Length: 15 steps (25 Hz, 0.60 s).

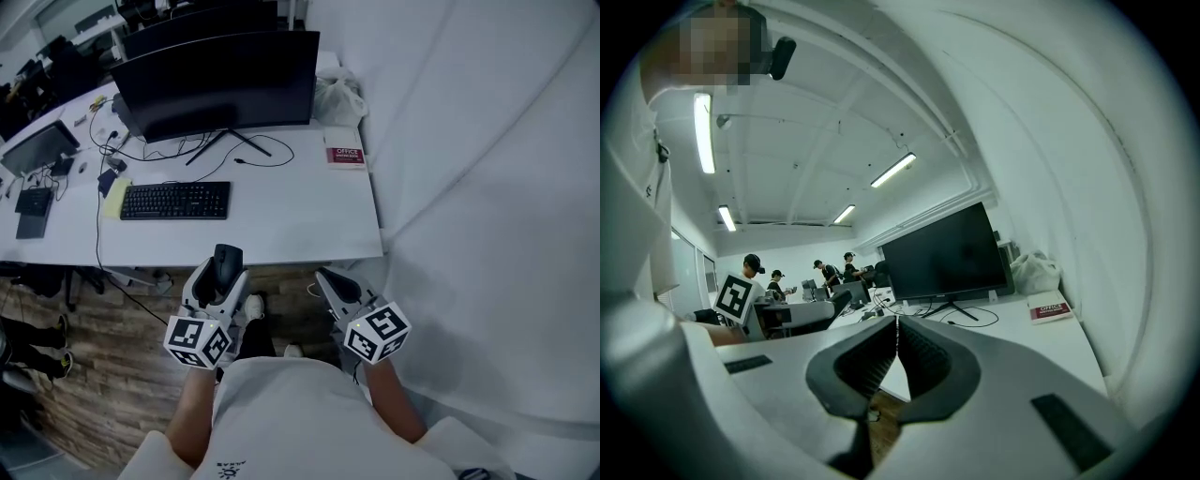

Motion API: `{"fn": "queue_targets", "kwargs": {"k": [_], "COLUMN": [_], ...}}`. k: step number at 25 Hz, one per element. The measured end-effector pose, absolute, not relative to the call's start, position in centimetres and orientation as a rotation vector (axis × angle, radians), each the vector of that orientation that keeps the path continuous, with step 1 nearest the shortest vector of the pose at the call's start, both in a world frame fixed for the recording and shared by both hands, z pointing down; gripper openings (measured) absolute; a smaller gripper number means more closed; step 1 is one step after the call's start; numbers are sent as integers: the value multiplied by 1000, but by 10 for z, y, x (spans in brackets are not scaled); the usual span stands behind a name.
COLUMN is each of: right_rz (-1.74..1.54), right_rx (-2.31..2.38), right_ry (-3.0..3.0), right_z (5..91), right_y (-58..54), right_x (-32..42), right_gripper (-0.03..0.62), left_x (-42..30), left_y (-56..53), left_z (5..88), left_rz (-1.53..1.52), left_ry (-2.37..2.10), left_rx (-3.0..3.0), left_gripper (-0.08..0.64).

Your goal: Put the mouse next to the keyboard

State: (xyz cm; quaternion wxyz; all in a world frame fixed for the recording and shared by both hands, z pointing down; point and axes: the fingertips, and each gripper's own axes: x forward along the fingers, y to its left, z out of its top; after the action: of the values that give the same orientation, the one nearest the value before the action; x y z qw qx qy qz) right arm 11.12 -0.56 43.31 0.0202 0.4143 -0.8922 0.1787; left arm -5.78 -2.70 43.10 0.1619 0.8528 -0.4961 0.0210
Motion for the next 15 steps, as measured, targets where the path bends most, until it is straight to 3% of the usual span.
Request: {"fn": "queue_targets", "kwargs": {"k": [15], "right_rz": [615], "right_rx": [1324], "right_ry": [-2695], "right_z": [450], "right_y": [-91], "right_x": [80], "right_gripper": [18], "left_x": [-79], "left_y": [-121], "left_z": [453], "left_rz": [122], "left_ry": [-1333], "left_rx": [2449], "left_gripper": [307]}}
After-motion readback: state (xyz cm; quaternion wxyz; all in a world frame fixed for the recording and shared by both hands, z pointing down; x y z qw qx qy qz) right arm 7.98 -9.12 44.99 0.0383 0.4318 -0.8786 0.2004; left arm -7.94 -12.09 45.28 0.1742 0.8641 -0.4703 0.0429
